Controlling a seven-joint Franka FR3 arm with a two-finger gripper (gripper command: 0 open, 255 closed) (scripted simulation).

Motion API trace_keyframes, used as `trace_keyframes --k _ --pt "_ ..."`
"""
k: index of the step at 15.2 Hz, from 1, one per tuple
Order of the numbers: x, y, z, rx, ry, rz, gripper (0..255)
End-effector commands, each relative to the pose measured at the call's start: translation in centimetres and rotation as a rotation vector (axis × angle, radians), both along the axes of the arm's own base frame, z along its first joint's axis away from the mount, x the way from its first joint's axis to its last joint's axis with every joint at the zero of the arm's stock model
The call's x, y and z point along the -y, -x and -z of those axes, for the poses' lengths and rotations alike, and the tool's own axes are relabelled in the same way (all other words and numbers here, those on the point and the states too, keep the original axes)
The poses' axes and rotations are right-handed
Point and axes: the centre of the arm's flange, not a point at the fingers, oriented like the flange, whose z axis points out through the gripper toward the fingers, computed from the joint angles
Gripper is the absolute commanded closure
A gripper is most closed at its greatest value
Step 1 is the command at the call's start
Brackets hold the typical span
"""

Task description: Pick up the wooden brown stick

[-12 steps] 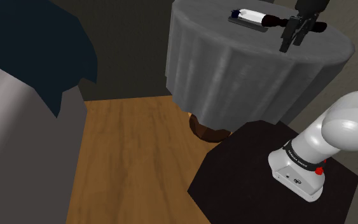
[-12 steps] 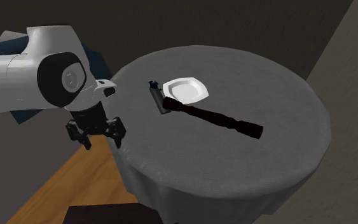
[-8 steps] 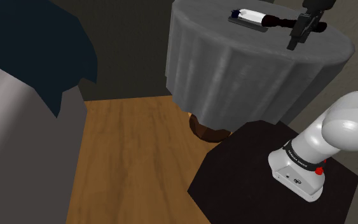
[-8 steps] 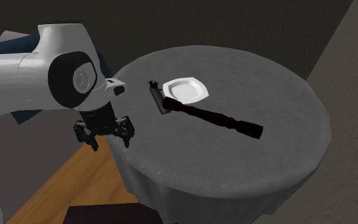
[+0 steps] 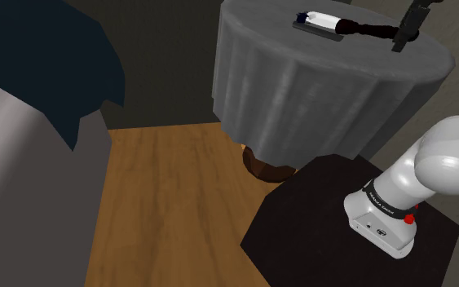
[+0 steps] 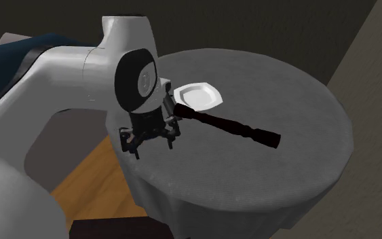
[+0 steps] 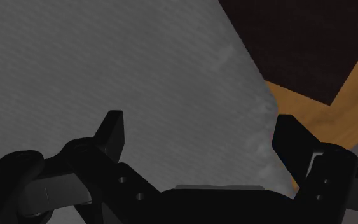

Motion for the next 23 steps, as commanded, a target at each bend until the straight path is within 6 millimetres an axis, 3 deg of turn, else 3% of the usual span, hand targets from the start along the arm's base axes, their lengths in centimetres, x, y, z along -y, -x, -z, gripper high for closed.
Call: trace_keyframes --k 1,9,18,23 --pt "3.0 -0.7 -0.2 0.006 -0.013 -0.082 0" --pt "13.2 -4.4 -1.0 0.030 -0.071 -0.385 0" --pt "22.9 -12.0 -1.5 0.058 -0.137 -0.726 0" --pt "23.2 -12.3 0.6 0.059 -0.139 -0.737 0"
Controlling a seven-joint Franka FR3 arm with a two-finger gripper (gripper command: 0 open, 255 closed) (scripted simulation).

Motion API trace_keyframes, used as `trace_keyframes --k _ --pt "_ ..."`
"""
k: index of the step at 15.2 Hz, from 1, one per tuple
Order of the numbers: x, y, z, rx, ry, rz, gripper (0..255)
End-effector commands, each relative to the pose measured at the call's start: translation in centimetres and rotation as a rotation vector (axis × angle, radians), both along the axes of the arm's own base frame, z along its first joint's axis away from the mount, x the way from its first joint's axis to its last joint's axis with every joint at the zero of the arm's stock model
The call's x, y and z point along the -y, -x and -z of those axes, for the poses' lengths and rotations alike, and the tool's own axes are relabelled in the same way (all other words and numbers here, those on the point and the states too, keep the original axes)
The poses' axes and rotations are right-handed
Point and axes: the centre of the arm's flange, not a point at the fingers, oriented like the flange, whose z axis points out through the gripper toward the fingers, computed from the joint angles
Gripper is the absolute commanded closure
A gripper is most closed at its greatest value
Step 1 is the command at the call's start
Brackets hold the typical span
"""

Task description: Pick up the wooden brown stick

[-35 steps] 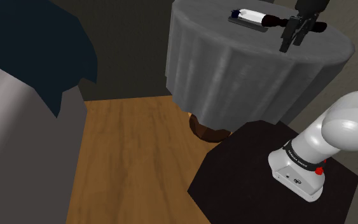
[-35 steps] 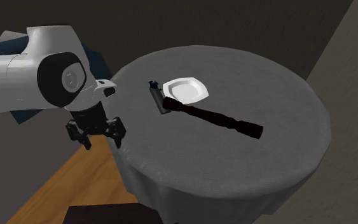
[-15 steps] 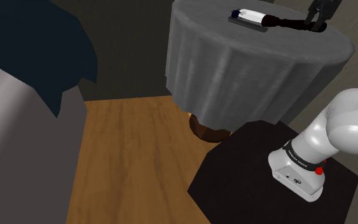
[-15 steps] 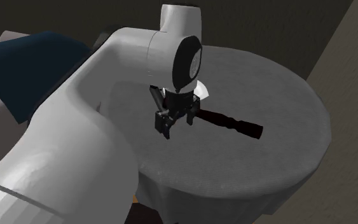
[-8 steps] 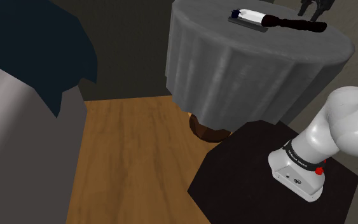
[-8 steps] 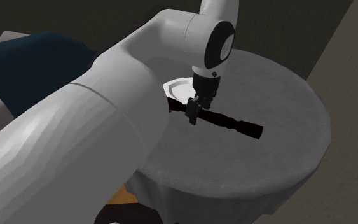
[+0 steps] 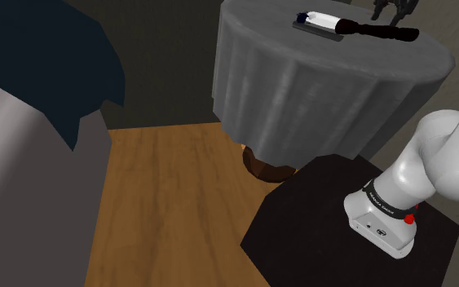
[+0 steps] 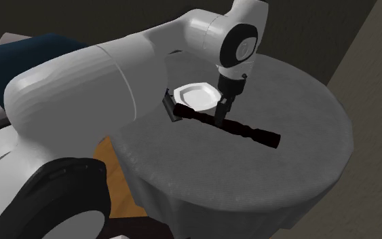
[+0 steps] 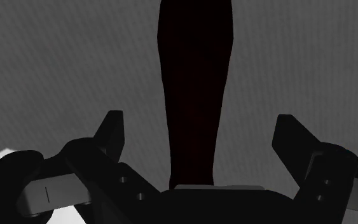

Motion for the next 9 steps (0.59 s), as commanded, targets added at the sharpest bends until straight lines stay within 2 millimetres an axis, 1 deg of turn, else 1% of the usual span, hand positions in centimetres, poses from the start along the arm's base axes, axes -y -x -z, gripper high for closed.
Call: trace_keyframes --k 1,3,5,6,9 --pt "0.0 0.0 1.1 0.001 0.000 -0.003 0" --pt "0.0 0.0 2.4 0.001 0.000 -0.003 0" --pt "0.0 0.0 2.4 0.001 0.000 -0.003 0" --pt "-0.1 0.0 2.4 0.001 0.000 -0.003 255" --pt "0.0 -0.1 2.5 0.001 0.000 -0.003 255"
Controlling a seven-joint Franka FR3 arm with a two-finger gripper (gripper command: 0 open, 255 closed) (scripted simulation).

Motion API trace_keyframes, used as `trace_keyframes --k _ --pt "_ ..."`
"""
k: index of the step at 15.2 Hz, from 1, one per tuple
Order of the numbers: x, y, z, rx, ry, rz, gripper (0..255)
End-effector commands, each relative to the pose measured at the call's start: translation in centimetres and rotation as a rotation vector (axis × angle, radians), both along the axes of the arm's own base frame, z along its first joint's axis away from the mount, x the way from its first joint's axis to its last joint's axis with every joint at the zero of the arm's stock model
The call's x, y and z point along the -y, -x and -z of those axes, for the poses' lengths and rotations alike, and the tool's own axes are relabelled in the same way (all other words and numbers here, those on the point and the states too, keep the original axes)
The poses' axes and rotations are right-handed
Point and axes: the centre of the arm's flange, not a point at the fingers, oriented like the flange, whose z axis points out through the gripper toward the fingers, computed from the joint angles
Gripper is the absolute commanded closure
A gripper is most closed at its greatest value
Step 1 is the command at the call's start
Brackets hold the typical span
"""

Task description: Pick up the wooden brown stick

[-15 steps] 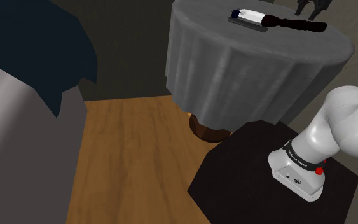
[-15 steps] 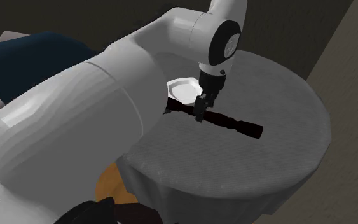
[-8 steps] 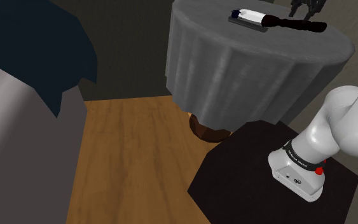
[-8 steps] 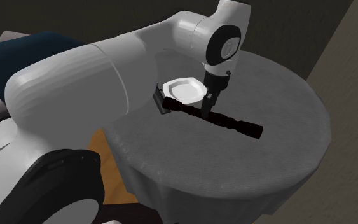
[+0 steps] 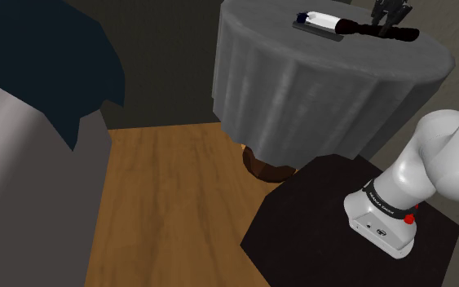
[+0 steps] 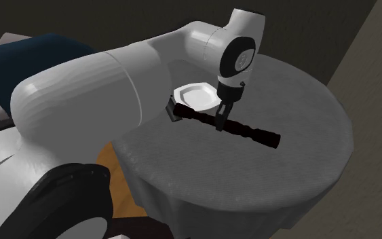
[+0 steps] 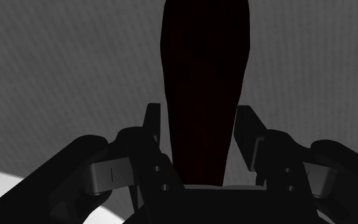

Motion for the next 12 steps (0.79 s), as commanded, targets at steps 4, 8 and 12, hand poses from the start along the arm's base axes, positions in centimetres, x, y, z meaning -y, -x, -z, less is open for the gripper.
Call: trace_keyframes --k 4,8,12 --pt "0.0 0.0 0.1 -0.001 0.000 0.000 255" --pt "0.1 0.0 -1.0 -0.001 0.000 0.000 255" --pt "0.1 0.0 -3.1 -0.001 0.000 0.000 255"
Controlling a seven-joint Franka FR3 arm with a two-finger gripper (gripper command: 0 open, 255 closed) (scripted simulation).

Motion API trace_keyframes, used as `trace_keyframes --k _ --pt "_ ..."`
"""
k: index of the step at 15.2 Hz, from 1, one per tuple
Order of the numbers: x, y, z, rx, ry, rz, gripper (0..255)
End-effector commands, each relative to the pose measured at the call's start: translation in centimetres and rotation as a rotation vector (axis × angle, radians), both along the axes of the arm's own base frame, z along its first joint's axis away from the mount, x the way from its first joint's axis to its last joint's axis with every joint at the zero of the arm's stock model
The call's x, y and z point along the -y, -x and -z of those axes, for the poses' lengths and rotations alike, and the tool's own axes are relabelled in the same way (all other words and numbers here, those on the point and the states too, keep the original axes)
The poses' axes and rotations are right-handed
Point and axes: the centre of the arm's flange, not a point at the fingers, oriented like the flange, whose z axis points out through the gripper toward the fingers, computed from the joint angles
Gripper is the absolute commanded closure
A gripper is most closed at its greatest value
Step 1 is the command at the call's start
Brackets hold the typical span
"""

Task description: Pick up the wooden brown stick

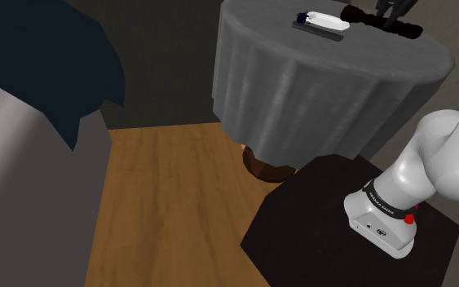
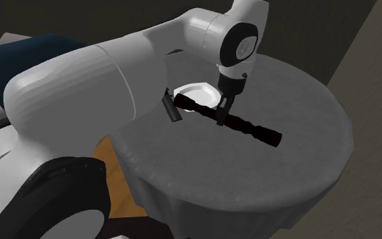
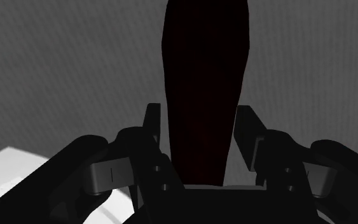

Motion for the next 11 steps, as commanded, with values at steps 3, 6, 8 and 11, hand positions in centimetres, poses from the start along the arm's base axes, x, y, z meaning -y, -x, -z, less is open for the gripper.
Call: trace_keyframes --k 3,6,8,11 --pt "0.0 0.0 -2.1 0.000 0.000 0.000 255" --pt "0.0 0.0 -3.7 0.000 0.000 0.000 255" --pt "0.0 0.0 -4.8 0.000 0.000 0.000 255" --pt "0.0 0.0 -5.4 0.000 0.000 0.000 255"
